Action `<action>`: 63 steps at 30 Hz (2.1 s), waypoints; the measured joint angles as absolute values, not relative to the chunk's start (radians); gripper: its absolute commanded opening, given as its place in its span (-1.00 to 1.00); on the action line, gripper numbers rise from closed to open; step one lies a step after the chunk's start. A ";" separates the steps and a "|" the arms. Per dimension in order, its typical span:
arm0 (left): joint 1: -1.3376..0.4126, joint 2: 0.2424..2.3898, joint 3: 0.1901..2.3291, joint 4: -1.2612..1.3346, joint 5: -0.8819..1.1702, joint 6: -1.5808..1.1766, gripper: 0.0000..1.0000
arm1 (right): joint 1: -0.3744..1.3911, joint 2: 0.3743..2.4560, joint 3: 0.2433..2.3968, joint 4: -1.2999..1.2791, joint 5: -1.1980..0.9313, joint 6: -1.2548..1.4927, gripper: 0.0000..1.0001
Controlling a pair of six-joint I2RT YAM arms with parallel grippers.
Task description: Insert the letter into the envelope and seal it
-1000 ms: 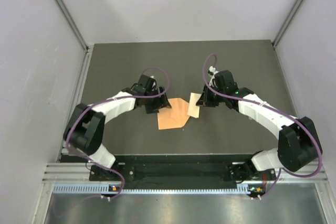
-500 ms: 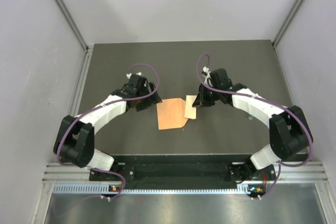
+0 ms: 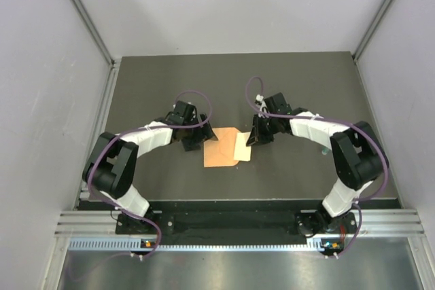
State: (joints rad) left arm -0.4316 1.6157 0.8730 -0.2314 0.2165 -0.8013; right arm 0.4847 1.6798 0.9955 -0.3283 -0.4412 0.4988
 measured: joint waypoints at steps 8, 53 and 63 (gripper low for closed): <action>-0.432 1.626 0.856 -0.166 0.265 -0.839 0.77 | 0.500 1.731 0.996 -0.313 -0.459 0.509 -1.00; -0.502 1.573 0.753 -0.082 0.268 -0.992 0.49 | 0.614 1.803 0.946 -0.165 -0.344 1.179 -1.00; -0.505 1.573 0.756 -0.090 0.274 -0.960 0.48 | 0.628 1.838 1.058 -0.163 -0.381 1.089 -1.00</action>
